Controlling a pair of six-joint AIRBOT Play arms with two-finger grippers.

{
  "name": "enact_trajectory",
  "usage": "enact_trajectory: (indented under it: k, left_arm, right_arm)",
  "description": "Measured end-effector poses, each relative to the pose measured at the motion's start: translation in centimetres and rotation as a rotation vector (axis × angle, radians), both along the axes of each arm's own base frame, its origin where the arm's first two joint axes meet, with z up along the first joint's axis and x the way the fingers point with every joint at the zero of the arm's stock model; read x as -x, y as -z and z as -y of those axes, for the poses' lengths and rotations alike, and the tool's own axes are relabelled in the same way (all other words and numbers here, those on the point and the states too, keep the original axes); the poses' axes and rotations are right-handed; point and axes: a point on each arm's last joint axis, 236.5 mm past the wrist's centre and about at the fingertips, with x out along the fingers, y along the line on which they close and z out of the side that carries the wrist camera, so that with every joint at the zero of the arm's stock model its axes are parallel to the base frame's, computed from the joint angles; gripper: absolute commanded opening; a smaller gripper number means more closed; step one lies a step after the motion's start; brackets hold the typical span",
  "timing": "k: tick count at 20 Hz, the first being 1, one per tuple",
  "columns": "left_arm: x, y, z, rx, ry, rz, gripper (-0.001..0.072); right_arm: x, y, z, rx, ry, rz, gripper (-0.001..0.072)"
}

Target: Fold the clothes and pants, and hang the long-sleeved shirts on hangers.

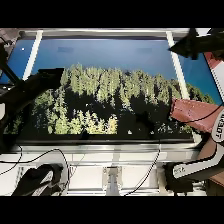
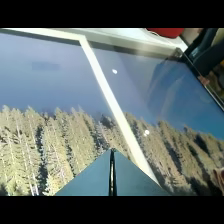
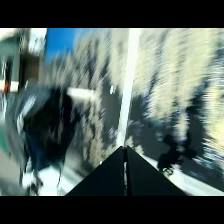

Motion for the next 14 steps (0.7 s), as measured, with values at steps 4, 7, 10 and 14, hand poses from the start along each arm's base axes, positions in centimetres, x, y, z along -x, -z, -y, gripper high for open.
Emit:
enact_trajectory:
  k: [4,7,10,14]
  left_arm:
    - [0.9,0.2,0.5,-0.017,0.033,-0.012,0.0009]
    - [1.2,0.3,0.7,-0.023,0.045,-0.017,0.0009]
    - [1.3,0.4,0.8,-0.024,0.051,-0.021,0.0008]
    - [1.4,0.4,0.9,-0.025,0.054,-0.023,0.0009]
  right_arm:
    - [1.0,-0.1,-5.0,-0.004,-0.107,0.023,0.001]
    - [1.4,-0.2,-6.6,-0.004,-0.137,0.032,0.0011]
    - [1.5,-0.2,-7.2,-0.004,-0.148,0.037,0.0011]
    - [1.6,-0.2,-7.5,-0.003,-0.154,0.039,0.0011]
